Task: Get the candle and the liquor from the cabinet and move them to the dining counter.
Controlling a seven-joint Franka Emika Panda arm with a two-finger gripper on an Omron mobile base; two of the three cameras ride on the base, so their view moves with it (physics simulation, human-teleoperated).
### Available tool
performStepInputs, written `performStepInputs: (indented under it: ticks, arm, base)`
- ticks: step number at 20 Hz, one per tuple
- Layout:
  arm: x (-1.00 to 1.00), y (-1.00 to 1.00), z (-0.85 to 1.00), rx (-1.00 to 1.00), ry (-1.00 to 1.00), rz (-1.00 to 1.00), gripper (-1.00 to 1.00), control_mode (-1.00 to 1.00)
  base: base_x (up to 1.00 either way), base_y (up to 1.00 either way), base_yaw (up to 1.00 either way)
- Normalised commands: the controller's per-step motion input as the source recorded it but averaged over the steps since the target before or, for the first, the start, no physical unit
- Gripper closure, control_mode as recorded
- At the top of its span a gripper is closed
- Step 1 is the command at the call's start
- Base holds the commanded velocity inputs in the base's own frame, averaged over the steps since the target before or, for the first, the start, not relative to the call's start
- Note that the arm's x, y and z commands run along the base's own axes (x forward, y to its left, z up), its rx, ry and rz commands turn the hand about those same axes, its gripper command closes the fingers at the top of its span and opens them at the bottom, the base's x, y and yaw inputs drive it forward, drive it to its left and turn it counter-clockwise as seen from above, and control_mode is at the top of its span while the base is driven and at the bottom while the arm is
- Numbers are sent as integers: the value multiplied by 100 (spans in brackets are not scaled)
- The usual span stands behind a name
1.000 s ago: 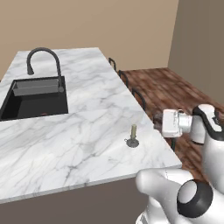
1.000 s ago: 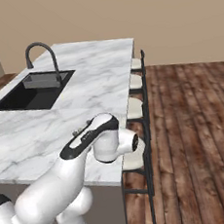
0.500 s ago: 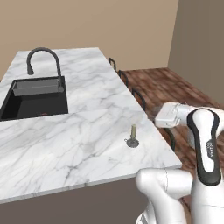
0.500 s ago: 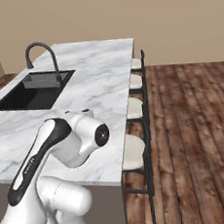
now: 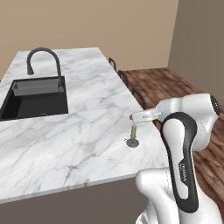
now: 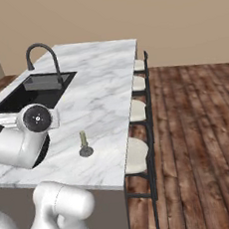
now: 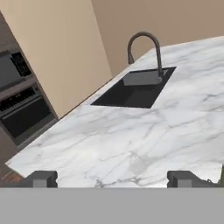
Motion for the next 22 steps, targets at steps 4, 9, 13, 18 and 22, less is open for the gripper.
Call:
performStepInputs:
  ticks: [4,9,13,18,22]
  arm:
    - [-27,31,-25,-12,24,-9,-100,-100]
    - [0,12,-20,-3,15,0,-100,-100]
    - [-16,30,-36,-6,5,1,-100,-100]
    - [-10,12,-11,-3,0,2,-100,100]
    - [0,0,0,0,0,0,-100,100]
  base:
    - [0,0,0]
    - [0,0,0]
    - [0,0,0]
    - [-54,49,10]
    - [-84,60,15]
